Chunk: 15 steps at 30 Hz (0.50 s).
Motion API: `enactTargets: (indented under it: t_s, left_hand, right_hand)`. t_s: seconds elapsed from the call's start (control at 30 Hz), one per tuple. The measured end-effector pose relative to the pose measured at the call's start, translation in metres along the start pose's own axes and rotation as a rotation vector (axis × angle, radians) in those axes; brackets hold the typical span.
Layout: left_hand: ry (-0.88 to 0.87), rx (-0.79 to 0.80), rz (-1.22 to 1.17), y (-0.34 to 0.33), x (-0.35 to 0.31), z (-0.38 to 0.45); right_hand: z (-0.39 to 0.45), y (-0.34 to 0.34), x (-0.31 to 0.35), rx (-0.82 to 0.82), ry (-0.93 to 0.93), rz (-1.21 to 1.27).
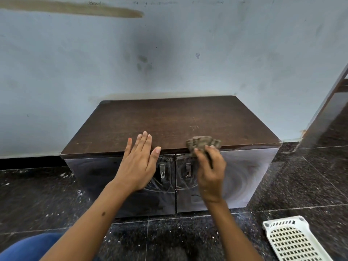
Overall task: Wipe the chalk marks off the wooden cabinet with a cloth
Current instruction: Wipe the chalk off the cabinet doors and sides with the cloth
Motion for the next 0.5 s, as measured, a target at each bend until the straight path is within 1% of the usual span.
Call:
enactTargets:
  t_s: [0.07,0.13,0.2,0.27,0.37,0.43,0.47,0.5]
  left_hand:
    - [-0.009,0.016,0.014,-0.003,0.000,0.001]
    - [-0.020,0.015,0.028,-0.005,-0.004,0.001]
    - [-0.028,0.013,0.039,-0.006,-0.008,0.002]
    - [-0.038,0.011,0.043,-0.007,-0.012,0.003]
    - [-0.043,0.007,0.040,-0.011,-0.019,0.006]
    - [-0.040,0.011,0.031,-0.014,-0.022,0.009]
    - [-0.038,0.014,0.028,-0.015,-0.024,0.010]
    - [-0.036,0.017,0.024,-0.016,-0.026,0.011]
  right_hand:
    - [0.013,0.018,-0.033,-0.084,-0.118,-0.024]
    - [0.016,0.028,-0.052,-0.135,-0.215,-0.019]
    - [0.014,0.028,-0.053,-0.164,-0.266,-0.014]
    - [0.009,0.016,-0.039,-0.148,-0.277,0.001]
    - [-0.002,-0.011,0.007,-0.018,-0.183,0.054]
    - [-0.011,-0.023,0.039,0.100,-0.007,0.048]
    - [-0.013,-0.024,0.046,0.119,0.078,0.028]
    - [-0.012,-0.020,0.045,0.112,0.116,0.022]
Point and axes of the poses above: each hand's wrist, its own z-axis towards the middle knuckle, its own y-axis out of the back of the hand, x = y × z, the point moved 8 cm from there along z, towards the middle knuckle, and after that the axes turned 11 degrees about -y, right-handed, at the moved point
